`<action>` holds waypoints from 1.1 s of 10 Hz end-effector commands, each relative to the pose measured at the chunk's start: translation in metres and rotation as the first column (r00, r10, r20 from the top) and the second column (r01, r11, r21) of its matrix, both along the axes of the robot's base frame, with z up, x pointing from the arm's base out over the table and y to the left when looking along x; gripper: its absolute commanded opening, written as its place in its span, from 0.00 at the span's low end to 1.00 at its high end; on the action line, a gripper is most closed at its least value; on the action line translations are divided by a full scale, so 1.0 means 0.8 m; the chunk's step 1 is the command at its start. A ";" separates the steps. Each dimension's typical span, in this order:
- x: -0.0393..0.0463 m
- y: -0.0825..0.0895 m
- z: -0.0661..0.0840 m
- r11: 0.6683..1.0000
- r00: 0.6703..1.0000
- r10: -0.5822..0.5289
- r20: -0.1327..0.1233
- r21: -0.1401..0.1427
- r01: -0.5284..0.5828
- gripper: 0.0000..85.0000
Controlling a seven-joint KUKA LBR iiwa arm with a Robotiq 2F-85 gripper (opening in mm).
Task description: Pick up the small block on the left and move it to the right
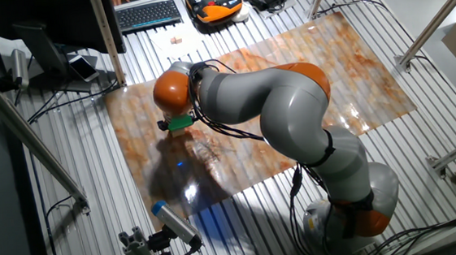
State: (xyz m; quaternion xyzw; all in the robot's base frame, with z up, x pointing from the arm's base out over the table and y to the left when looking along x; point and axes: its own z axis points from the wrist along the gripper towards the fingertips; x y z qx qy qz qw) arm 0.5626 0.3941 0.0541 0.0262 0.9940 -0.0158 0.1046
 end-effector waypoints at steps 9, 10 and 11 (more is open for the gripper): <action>0.000 0.001 -0.003 0.999 0.998 -0.052 0.047 0.007 0.051 0.60; 0.000 0.002 -0.002 0.997 0.996 -0.073 0.057 -0.005 0.073 0.80; 0.000 0.003 -0.002 0.996 0.994 -0.092 0.051 -0.012 0.093 0.80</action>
